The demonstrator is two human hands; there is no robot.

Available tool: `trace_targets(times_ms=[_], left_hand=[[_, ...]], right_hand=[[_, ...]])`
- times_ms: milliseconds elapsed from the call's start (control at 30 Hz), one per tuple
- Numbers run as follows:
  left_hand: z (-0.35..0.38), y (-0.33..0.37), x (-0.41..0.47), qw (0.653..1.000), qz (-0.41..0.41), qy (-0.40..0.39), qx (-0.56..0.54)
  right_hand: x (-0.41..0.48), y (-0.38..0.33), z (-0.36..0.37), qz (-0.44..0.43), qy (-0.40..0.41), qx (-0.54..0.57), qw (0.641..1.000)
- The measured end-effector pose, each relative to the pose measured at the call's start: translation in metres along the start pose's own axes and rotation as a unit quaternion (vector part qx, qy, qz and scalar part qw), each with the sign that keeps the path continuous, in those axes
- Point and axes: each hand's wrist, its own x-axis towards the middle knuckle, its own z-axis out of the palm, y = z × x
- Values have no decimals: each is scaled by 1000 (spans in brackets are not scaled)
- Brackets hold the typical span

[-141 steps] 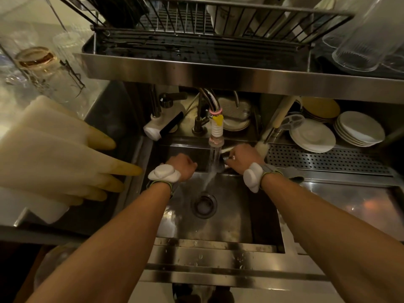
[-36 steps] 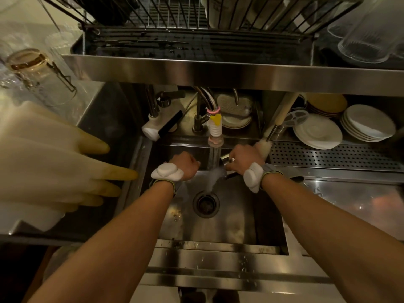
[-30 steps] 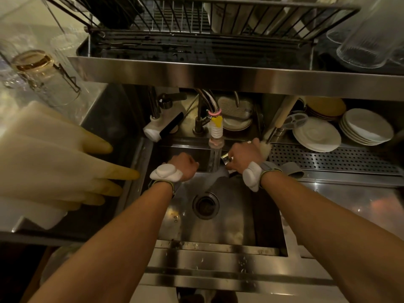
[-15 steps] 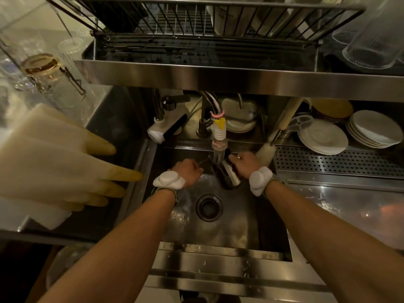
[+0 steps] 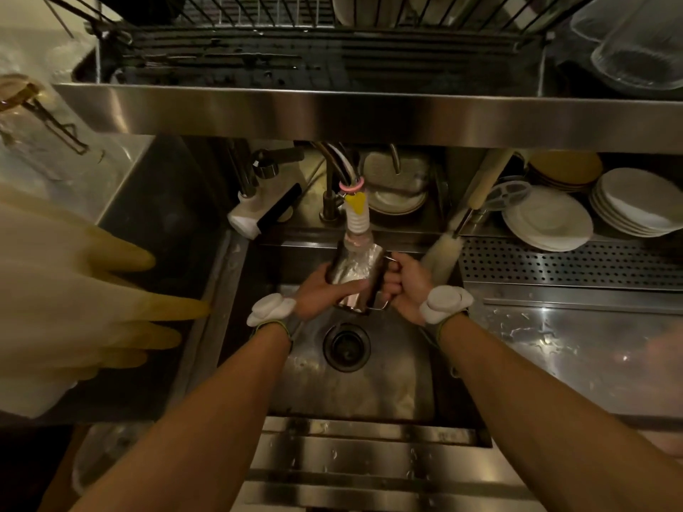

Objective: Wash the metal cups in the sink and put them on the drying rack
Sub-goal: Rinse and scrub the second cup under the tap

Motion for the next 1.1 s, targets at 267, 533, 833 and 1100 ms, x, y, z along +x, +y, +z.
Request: trace_targets(times_ms=[267, 533, 833, 1100], left_hand=[[9, -4, 7, 997, -17, -8, -81], [7, -16, 9, 982, -134, 20, -131], [8, -4, 16, 964, -200, -27, -172], [0, -3, 22, 939, -231, -3, -256]], right_hand=[[7, -4, 3, -1, 39, -172, 984], [2, -5, 12, 1, 22, -184, 983], [-1, -2, 10, -70, -16, -185, 980], [3, 2, 8, -43, -4, -182, 982]])
